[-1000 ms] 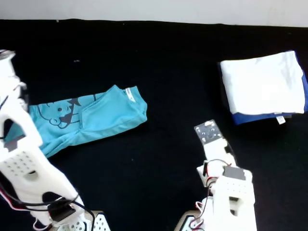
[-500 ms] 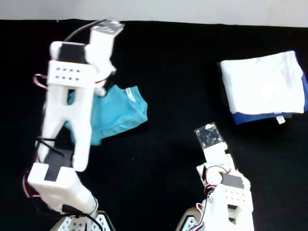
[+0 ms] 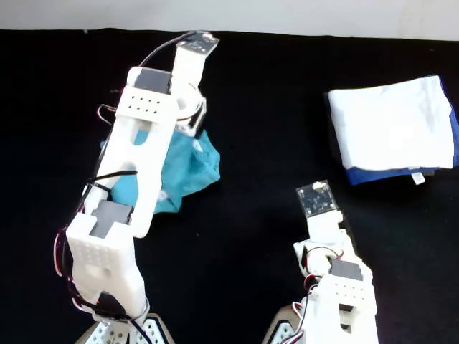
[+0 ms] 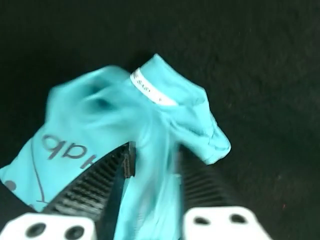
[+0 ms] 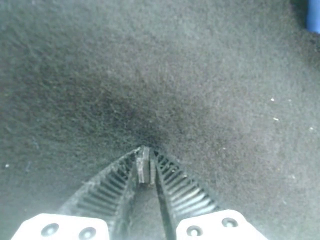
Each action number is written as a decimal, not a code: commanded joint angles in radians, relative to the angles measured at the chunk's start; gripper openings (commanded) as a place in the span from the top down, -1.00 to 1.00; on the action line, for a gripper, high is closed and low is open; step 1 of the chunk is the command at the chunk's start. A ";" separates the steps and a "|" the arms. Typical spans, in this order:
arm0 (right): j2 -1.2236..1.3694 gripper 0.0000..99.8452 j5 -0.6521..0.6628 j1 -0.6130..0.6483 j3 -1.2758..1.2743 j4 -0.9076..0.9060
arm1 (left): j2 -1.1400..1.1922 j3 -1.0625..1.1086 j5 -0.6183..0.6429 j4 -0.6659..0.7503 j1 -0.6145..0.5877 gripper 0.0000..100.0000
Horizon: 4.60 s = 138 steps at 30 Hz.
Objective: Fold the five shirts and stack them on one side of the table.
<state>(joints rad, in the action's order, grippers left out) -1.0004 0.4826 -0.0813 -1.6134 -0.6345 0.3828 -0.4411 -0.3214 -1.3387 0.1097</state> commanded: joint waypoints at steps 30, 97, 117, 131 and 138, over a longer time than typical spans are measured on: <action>-0.001 0.98 -0.012 -0.010 -0.019 0.018 | 0.157 0.351 -0.037 0.428 0.183 0.97; -0.001 0.98 -0.012 -0.010 -0.019 0.021 | -0.572 1.326 0.044 0.712 -0.159 0.88; 0.012 0.97 -0.054 0.076 0.429 -0.344 | -1.230 1.704 -0.074 0.522 -0.588 0.87; 0.901 0.97 -0.264 0.449 1.544 -0.553 | -0.651 1.442 -0.069 0.591 -0.653 0.87; 1.326 0.97 -0.282 0.545 1.972 -0.585 | -0.654 1.448 -0.069 0.588 -0.654 0.87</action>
<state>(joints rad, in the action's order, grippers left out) 0.1979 0.2248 0.4235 0.1603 -1.1930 -0.2831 1.0303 -0.3844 -0.7572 -0.5363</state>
